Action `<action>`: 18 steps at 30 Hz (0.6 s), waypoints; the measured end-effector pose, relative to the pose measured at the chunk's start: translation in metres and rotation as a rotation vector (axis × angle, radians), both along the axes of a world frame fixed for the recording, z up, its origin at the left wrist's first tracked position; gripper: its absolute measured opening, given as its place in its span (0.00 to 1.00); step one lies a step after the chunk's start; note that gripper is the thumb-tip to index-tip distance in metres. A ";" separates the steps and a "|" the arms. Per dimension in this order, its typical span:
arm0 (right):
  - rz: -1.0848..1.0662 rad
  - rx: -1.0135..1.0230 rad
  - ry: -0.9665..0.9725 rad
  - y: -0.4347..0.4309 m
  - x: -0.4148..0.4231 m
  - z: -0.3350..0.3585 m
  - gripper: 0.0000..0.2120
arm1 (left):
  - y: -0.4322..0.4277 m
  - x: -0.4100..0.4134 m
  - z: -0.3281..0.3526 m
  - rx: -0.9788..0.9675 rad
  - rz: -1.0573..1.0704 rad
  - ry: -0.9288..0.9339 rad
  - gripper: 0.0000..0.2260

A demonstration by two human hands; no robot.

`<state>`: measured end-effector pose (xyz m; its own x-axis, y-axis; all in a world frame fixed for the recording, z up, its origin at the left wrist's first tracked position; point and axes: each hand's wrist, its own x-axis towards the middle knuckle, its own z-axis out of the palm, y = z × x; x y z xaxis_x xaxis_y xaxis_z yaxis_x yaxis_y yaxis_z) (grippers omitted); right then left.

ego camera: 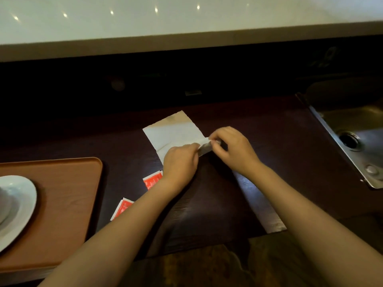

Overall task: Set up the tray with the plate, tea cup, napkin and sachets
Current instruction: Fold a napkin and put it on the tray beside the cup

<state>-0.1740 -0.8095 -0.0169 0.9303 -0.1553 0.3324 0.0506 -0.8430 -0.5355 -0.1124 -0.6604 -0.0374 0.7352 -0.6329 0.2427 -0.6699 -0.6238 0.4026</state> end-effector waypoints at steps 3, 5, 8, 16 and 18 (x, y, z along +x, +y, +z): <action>-0.004 0.323 0.049 0.005 0.014 0.021 0.02 | 0.008 0.006 0.014 -0.256 0.080 0.224 0.08; 0.045 0.364 0.104 0.008 0.022 0.035 0.07 | 0.017 0.013 0.023 -0.392 0.111 0.344 0.07; 0.049 0.406 0.118 0.021 0.036 0.050 0.09 | 0.039 0.022 0.038 -0.523 0.152 0.466 0.06; 0.220 0.627 0.320 0.112 0.079 0.061 0.05 | 0.165 0.001 0.053 -0.741 0.278 0.941 0.12; 0.241 0.642 0.385 0.146 0.091 0.051 0.06 | 0.204 -0.012 0.046 -0.782 0.389 1.022 0.12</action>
<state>-0.0825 -0.6636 0.0344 0.9943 0.0127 -0.1063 -0.0951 -0.3522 -0.9311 -0.1240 -0.4565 0.0085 0.9014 -0.2921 -0.3197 0.3094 -0.0820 0.9474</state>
